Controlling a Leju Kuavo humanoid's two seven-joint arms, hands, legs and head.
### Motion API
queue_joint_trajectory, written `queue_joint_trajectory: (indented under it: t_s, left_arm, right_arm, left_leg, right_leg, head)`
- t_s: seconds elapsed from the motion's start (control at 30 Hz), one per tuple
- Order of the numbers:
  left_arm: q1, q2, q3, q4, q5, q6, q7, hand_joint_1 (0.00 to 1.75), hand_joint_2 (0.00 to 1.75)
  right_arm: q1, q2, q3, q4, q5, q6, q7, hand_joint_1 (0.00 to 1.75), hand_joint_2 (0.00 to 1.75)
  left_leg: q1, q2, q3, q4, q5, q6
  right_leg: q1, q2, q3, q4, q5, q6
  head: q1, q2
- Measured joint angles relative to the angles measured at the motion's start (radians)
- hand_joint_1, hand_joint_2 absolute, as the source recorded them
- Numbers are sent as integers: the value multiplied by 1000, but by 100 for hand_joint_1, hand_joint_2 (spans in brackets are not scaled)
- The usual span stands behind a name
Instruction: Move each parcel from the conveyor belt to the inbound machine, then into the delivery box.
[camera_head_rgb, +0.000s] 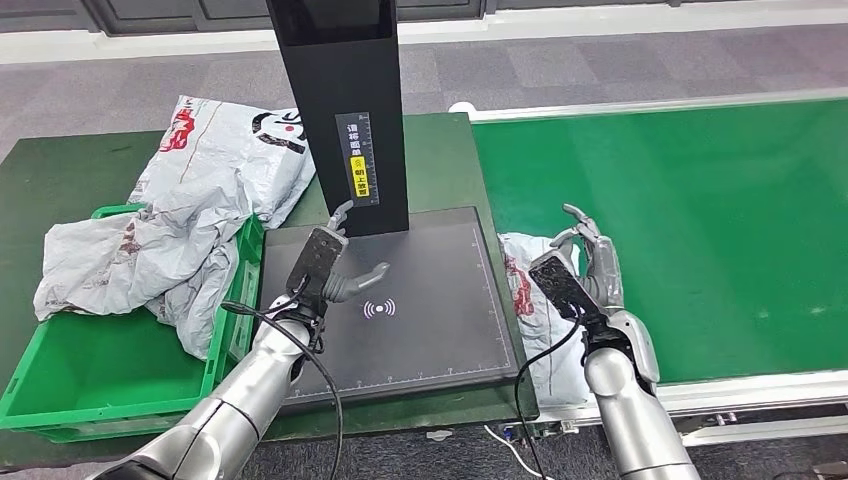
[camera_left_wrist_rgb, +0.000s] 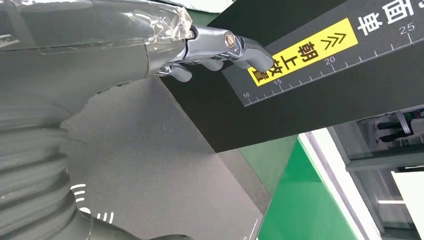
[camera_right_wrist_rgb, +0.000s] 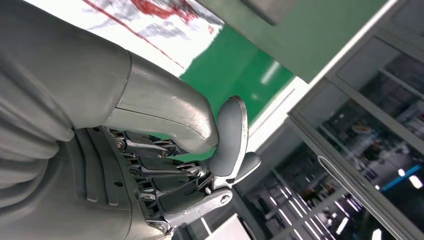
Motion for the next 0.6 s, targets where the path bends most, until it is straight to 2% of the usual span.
queue_joint_trajectory:
  t_s: [0.6]
  left_arm:
    - [0, 0, 6, 0, 0, 2, 0, 0, 175]
  right_arm:
    - [1, 1, 0, -44, -7, -3, -12, 175, 175]
  left_leg:
    - [-1, 0, 0, 0, 0, 0]
  right_leg:
    - [0, 0, 0, 0, 0, 1]
  head:
    - [0, 0]
